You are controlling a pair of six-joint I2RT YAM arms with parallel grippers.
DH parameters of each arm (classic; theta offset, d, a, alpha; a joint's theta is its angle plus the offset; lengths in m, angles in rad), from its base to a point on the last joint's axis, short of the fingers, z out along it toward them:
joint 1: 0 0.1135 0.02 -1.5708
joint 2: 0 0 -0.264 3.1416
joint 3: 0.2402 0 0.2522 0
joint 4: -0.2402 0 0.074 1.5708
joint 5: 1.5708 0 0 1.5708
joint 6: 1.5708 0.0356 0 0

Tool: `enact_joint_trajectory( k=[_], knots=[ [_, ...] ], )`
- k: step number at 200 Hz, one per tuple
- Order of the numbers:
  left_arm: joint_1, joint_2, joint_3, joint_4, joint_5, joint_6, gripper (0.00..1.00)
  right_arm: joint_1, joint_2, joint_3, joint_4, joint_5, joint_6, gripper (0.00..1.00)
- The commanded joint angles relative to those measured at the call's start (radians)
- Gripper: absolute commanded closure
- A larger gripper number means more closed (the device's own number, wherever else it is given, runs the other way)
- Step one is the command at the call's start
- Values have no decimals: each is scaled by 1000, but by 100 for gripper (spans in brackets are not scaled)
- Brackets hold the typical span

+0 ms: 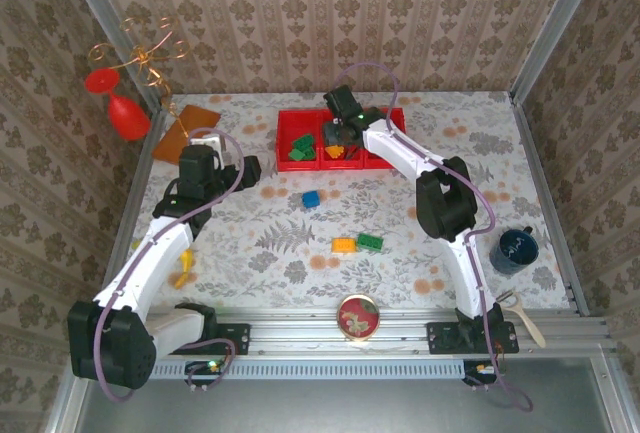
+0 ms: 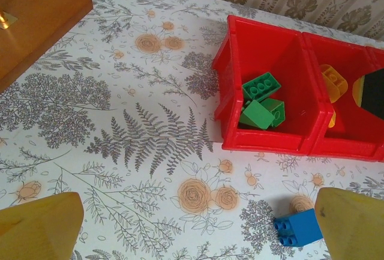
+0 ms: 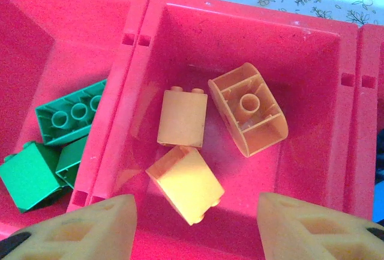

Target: Sort the legos into containers by color

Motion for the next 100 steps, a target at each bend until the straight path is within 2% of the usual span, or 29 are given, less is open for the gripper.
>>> enact_joint_trajectory(
  k=[1, 31, 100],
  knots=[
    [7, -29, -10, -12, 13, -9, 0, -2, -63, -14, -25, 12, -10, 43],
    [8, -37, -11, -18, 12, -8, 0, 9, -178, -126, 5, -1, -13, 40],
    [18, -37, -10, -24, 20, -11, 0, 59, -556, -570, 68, -28, -30, 26]
  ],
)
